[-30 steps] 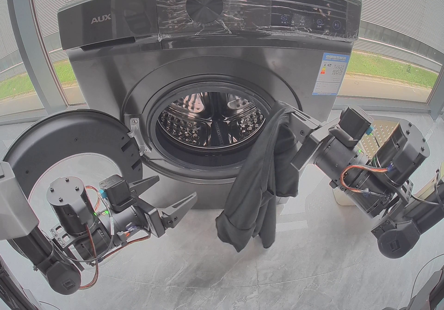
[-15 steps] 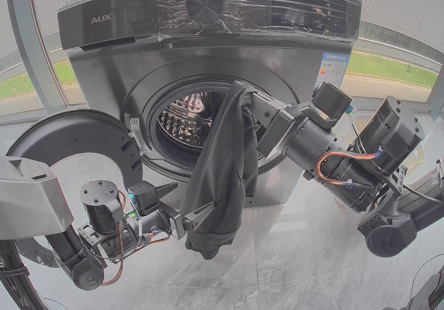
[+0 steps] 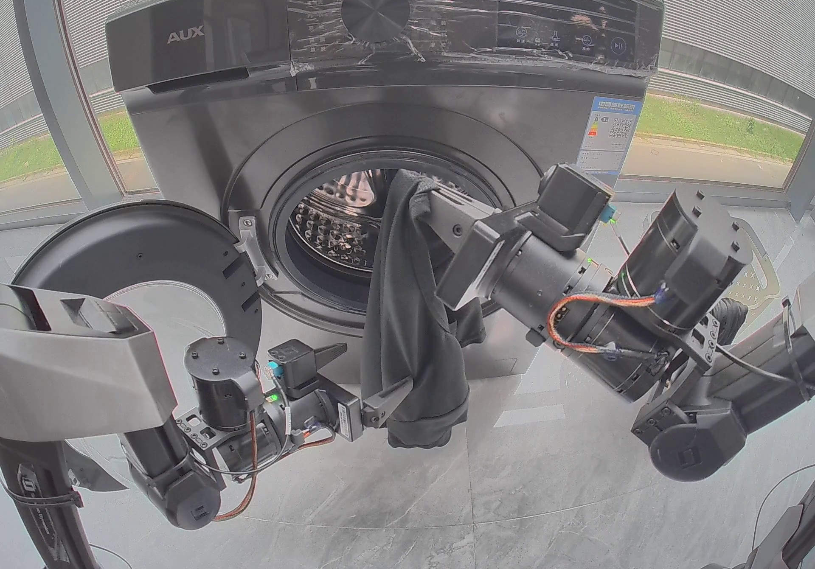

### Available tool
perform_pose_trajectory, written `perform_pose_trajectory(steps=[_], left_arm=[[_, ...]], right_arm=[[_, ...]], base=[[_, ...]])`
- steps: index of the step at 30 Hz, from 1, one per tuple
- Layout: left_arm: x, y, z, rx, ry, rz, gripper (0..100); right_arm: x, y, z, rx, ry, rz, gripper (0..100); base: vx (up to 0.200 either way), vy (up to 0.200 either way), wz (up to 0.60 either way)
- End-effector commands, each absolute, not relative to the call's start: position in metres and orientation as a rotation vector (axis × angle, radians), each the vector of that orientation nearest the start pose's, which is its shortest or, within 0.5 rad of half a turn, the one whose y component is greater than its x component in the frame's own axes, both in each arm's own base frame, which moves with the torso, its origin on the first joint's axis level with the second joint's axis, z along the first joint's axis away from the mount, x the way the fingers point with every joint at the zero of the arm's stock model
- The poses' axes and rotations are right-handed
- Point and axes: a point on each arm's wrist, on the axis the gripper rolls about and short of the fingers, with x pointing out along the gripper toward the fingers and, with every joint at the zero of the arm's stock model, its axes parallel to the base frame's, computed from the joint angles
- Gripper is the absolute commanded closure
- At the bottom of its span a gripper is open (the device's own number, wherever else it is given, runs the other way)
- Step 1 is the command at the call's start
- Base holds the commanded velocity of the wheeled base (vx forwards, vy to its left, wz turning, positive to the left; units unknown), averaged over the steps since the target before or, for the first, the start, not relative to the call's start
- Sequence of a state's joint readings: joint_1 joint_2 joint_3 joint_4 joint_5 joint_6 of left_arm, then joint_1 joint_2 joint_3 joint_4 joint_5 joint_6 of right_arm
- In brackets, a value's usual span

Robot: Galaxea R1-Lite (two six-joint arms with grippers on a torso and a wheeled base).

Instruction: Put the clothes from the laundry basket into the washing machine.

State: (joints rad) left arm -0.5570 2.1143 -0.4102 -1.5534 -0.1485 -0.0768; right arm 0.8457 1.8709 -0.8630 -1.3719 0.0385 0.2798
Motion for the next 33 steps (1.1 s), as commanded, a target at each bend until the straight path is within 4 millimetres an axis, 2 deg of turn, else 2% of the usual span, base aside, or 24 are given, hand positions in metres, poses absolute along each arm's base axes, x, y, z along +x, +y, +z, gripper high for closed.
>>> perform_pose_trajectory(steps=[1, 12, 20, 21, 26, 32, 33], left_arm=[[0.274, -0.175, 0.048, -0.046, 0.175, -0.701, 0], [0.307, -0.191, 0.019, -0.048, 0.172, -0.689, 0], [0.32, -0.194, 0.012, -0.047, 0.152, -0.66, 0], [0.321, -0.193, 0.013, -0.047, 0.152, -0.649, 100], [0.316, -0.192, 0.019, -0.047, 0.144, -0.649, 100], [0.282, -0.187, 0.049, -0.053, 0.139, -0.705, 100], [0.282, -0.187, 0.049, -0.053, 0.139, -0.705, 100]], right_arm=[[0.222, 0.26, 0.212, 0.403, -0.207, 0.933, 100], [0.209, 0.266, 0.203, 0.39, -0.174, 0.967, 100], [0.21, 0.262, 0.2, 0.385, -0.165, 0.959, 100], [0.211, 0.262, 0.199, 0.384, -0.164, 0.954, 100], [0.218, 0.258, 0.2, 0.381, -0.167, 0.93, 100], [0.255, 0.251, 0.194, 0.373, -0.184, 0.822, 100], [0.255, 0.251, 0.194, 0.373, -0.184, 0.822, 100]], base=[[0.0, 0.0, 0.0], [0.0, 0.0, 0.0], [0.0, 0.0, 0.0], [0.0, 0.0, 0.0], [0.0, 0.0, 0.0], [0.0, 0.0, 0.0], [0.0, 0.0, 0.0]])
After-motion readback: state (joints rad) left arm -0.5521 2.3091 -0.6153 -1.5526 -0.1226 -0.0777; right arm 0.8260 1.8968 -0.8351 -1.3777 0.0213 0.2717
